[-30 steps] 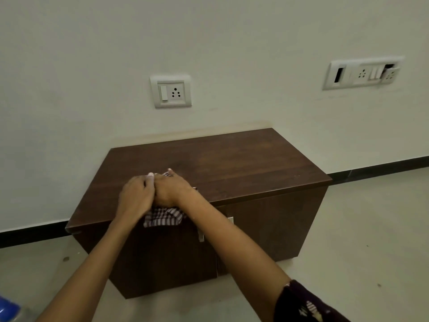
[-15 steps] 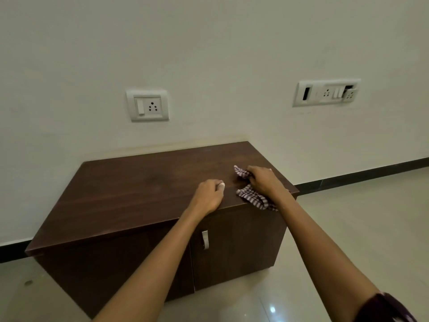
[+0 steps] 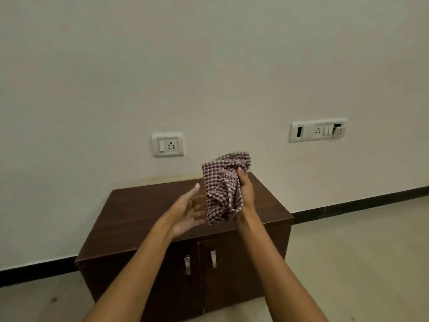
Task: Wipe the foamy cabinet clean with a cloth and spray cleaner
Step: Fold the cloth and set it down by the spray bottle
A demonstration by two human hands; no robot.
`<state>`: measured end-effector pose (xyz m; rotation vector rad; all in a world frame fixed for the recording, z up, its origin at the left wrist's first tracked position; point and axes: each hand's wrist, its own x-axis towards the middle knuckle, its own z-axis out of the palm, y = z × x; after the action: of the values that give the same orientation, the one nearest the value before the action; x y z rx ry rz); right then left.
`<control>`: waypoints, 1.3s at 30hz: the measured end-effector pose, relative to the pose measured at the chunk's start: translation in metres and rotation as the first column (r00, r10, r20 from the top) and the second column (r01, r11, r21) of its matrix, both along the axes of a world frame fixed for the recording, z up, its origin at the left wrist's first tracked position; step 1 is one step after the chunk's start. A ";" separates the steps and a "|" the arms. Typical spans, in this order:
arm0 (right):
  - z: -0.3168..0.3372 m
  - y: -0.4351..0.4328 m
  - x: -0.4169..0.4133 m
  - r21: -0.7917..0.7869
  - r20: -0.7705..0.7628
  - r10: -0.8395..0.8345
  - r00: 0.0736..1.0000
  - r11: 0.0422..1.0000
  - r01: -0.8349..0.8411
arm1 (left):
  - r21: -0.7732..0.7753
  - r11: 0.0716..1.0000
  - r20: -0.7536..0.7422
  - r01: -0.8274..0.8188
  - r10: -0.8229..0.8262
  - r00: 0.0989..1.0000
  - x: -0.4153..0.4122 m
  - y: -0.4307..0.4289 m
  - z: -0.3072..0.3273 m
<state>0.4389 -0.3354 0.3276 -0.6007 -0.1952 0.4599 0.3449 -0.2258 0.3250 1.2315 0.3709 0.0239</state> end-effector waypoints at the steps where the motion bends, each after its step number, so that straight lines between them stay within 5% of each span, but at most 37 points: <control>1: 0.003 0.007 -0.012 0.051 -0.050 0.074 0.996 0.996 -0.071 | -0.021 1.000 0.032 0.015 -0.015 0.999 -0.009 0.000 0.010; 4: 0.014 0.022 -0.041 0.106 -0.034 0.214 0.976 0.972 -0.210 | 0.199 0.973 0.061 -0.119 0.109 0.992 -0.026 -0.003 0.037; 8: 0.023 0.029 -0.062 0.026 0.127 0.167 0.978 0.985 -0.171 | 0.394 0.854 0.164 -0.339 0.297 0.941 -0.047 0.017 0.056; 11: 0.025 0.030 -0.066 -0.142 0.193 0.291 0.937 0.953 -0.266 | 0.805 0.444 0.266 -0.393 0.321 0.909 -0.067 0.031 0.066; 14: 0.028 0.037 -0.071 -0.380 0.278 0.358 0.891 0.893 -0.240 | 0.916 0.118 0.358 -0.384 0.195 0.913 -0.077 0.035 0.076; 17: 0.030 0.042 -0.067 -0.543 0.405 0.226 0.886 0.839 0.034 | 0.958 -0.021 0.286 -0.285 0.094 0.954 -0.084 0.044 0.089; 20: 0.034 0.047 -0.064 -0.628 0.592 0.427 0.684 0.776 0.060 | 0.985 -0.075 0.161 -0.157 0.042 0.986 -0.090 0.056 0.099; 23: 0.044 0.053 -0.068 -0.715 0.594 0.596 0.540 0.699 0.015 | 0.994 -0.020 0.110 -0.110 -0.005 0.994 -0.093 0.064 0.105; 27: 0.052 0.061 -0.076 -0.619 0.636 0.488 0.598 0.785 0.018 | 0.967 0.156 0.197 -0.202 0.046 0.979 -0.104 0.075 0.112; 29: 0.053 0.066 -0.078 -0.575 0.663 0.405 0.629 0.814 0.082 | 0.870 0.306 0.295 -0.385 0.303 0.906 -0.113 0.087 0.107; 31: 0.053 0.073 -0.080 -0.537 0.709 0.322 0.628 0.824 0.183 | 0.742 0.435 0.140 -0.510 0.644 0.753 -0.124 0.102 0.096; 33: 0.053 0.081 -0.082 -0.471 0.759 0.223 0.612 0.837 0.279 | 0.517 0.764 -0.274 -0.386 0.575 0.771 -0.137 0.111 0.081; 35: 0.051 0.090 -0.085 -0.402 0.799 0.156 0.580 0.857 0.323 | 0.098 0.976 -0.423 -0.195 0.218 0.880 -0.141 0.107 0.065; 37: 0.051 0.097 -0.090 -0.355 0.829 0.132 0.544 0.875 0.329 | -0.244 0.963 -0.272 -0.116 0.047 0.961 -0.138 0.103 0.053; 39: 0.047 0.101 -0.092 -0.327 0.849 0.142 0.510 0.898 0.295 | -0.449 0.884 -0.092 -0.129 0.097 0.991 -0.133 0.107 0.047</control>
<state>0.3469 -0.2344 0.3741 -1.2717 -1.0638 0.0517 0.2121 -0.1187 0.3716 0.7453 0.4767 -0.0046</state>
